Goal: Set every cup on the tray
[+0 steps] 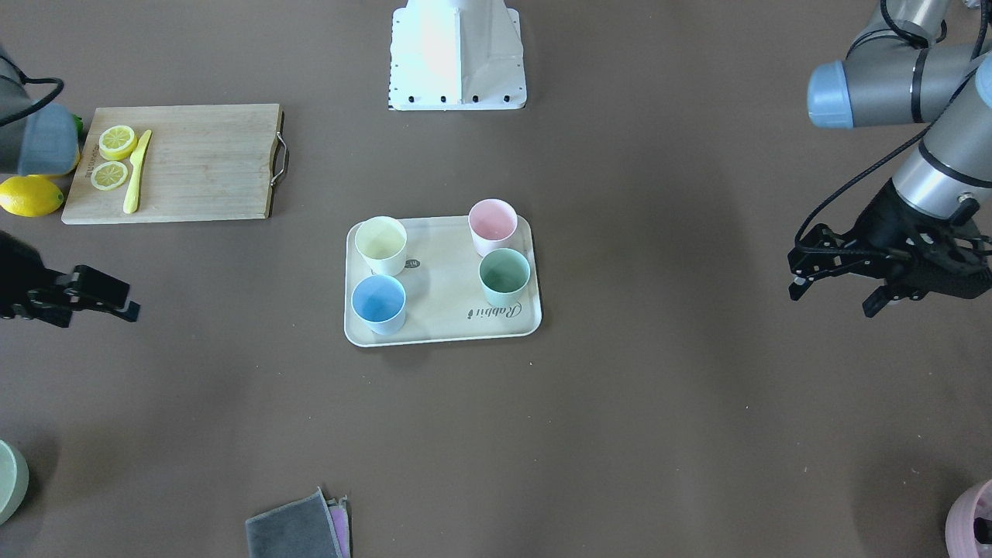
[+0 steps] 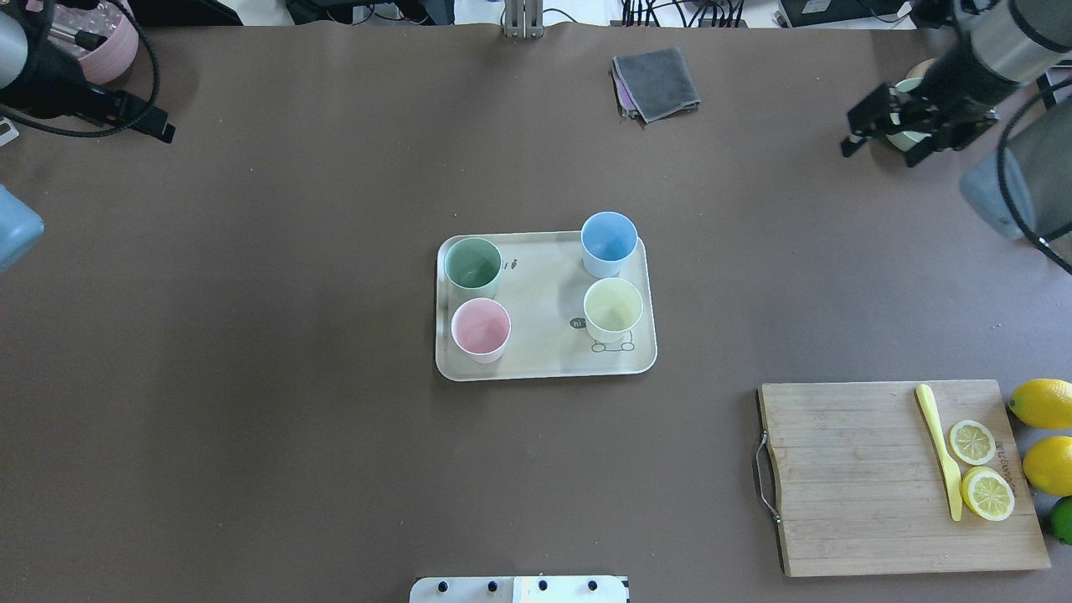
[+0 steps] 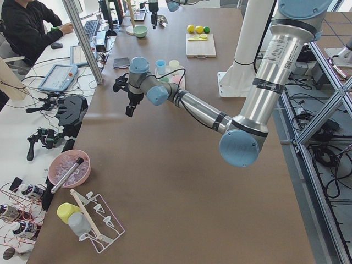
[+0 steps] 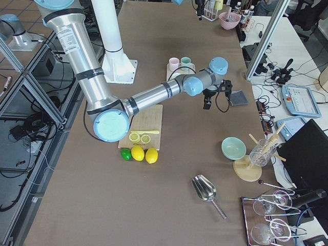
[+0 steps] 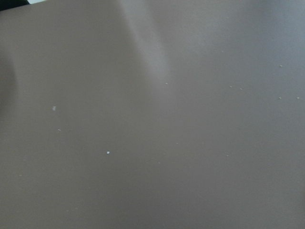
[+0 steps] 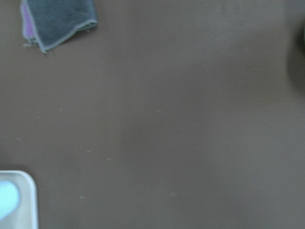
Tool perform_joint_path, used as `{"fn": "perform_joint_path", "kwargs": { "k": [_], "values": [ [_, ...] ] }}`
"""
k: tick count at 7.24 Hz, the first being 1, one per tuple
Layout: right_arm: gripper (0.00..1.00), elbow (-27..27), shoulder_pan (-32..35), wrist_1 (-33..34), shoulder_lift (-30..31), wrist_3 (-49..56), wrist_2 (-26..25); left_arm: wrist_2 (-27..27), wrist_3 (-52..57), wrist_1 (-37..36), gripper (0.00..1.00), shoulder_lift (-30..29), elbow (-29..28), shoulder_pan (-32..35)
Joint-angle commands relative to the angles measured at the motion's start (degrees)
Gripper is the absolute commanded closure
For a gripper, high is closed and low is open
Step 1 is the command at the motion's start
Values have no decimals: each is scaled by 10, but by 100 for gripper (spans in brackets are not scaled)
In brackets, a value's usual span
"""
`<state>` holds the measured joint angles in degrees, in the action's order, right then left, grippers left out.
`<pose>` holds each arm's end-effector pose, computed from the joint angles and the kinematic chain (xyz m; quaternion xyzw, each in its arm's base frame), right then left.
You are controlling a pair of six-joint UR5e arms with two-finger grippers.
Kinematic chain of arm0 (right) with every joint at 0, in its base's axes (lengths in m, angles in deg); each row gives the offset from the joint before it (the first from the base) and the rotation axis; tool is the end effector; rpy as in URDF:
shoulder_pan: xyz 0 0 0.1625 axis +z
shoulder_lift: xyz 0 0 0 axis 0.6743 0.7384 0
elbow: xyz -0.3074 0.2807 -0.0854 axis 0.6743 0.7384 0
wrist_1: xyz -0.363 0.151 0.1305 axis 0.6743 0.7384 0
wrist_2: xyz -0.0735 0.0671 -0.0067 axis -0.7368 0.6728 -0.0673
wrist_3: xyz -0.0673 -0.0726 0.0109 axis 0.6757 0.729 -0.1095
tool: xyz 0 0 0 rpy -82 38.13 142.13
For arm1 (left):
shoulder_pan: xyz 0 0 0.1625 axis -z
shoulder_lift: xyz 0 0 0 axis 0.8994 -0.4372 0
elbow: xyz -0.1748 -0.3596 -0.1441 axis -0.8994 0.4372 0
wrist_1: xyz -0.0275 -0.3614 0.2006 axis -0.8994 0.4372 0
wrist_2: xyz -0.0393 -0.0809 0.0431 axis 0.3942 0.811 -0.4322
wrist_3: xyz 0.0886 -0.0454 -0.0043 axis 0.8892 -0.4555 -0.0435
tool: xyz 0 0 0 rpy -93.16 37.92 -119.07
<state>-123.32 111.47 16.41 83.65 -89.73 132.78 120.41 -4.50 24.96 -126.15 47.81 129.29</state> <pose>-0.1664 -0.5975 0.4437 0.0020 -0.4566 0.0058 0.8896 0.1823 -0.5827 0.3958 0.1977 0.4033 0.0607 0.8914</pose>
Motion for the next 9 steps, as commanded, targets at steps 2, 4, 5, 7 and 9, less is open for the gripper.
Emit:
{"fn": "perform_joint_path", "kwargs": {
  "k": [2, 4, 5, 7, 9],
  "values": [
    [0, 34, 109, -2, 135, 211, -19, -6, 1, 37, 2, 70, -11, 25],
    [0, 40, 161, -6, 129, 211, -40, -6, 2, 37, 2, 83, -8, 58],
    [0, 33, 166, 0, 120, 211, -54, -7, 2, 37, 2, 93, -8, 67],
    [0, 33, 172, 5, 129, 212, -42, -5, 4, 38, 2, 104, -9, 70],
    [0, 40, 205, 5, 148, 230, -29, 40, 113, 34, 2, 147, -8, 93]
  ]
}}
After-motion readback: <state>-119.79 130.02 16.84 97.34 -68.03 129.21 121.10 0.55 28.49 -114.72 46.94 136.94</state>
